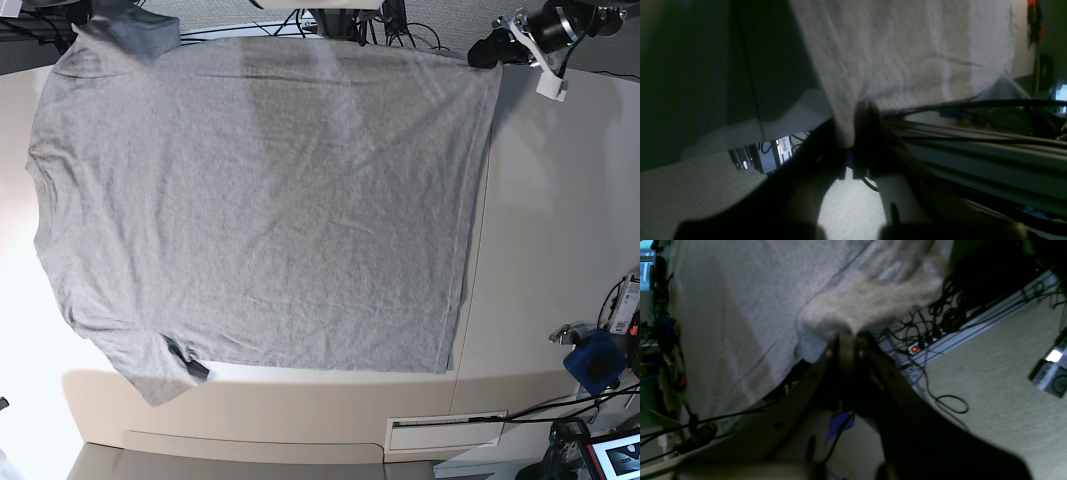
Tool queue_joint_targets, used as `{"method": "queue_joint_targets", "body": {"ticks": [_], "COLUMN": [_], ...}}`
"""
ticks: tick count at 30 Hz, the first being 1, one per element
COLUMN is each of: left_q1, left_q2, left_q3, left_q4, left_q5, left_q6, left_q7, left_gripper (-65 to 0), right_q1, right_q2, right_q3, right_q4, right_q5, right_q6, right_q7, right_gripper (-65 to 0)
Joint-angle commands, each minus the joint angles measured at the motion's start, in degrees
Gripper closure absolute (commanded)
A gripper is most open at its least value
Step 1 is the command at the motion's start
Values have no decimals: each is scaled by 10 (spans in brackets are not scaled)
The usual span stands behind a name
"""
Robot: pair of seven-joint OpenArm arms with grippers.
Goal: Fold the T-shirt properly
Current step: 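Pull the shirt toward the robot with both grippers to straighten it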
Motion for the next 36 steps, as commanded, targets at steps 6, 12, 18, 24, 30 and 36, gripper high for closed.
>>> {"method": "queue_joint_targets", "body": {"ticks": [6, 12, 18, 24, 30, 36], "left_q1": [23, 49, 44, 2, -60, -104], "left_q2": [-6, -7, -6, -6, -6, -6], "left_q3": [-3, -3, -3, -3, -3, -3], "left_q4": [8, 8, 8, 8, 8, 7], "left_q5": [-33, -43, -67, -66, -59, -23], "left_q6": [-5, -5, -5, -5, -5, -5], "left_q7": [16, 30, 27, 19, 15, -1], "left_gripper": [0, 0, 0, 0, 0, 0], "right_q1": [-20, -47, -45, 18, 123, 216], "right_q2": [-11, -11, -11, -11, -9, -6], "right_q3": [7, 7, 7, 7, -20, -109], "right_q4": [8, 19, 67, 142, 154, 153], "right_q5": [15, 15, 15, 15, -77, -206], "right_q6": [7, 7, 7, 7, 7, 7], "right_q7": [-11, -10, -2, 6, 52, 114], "right_gripper": [0, 0, 0, 0, 0, 0]}}
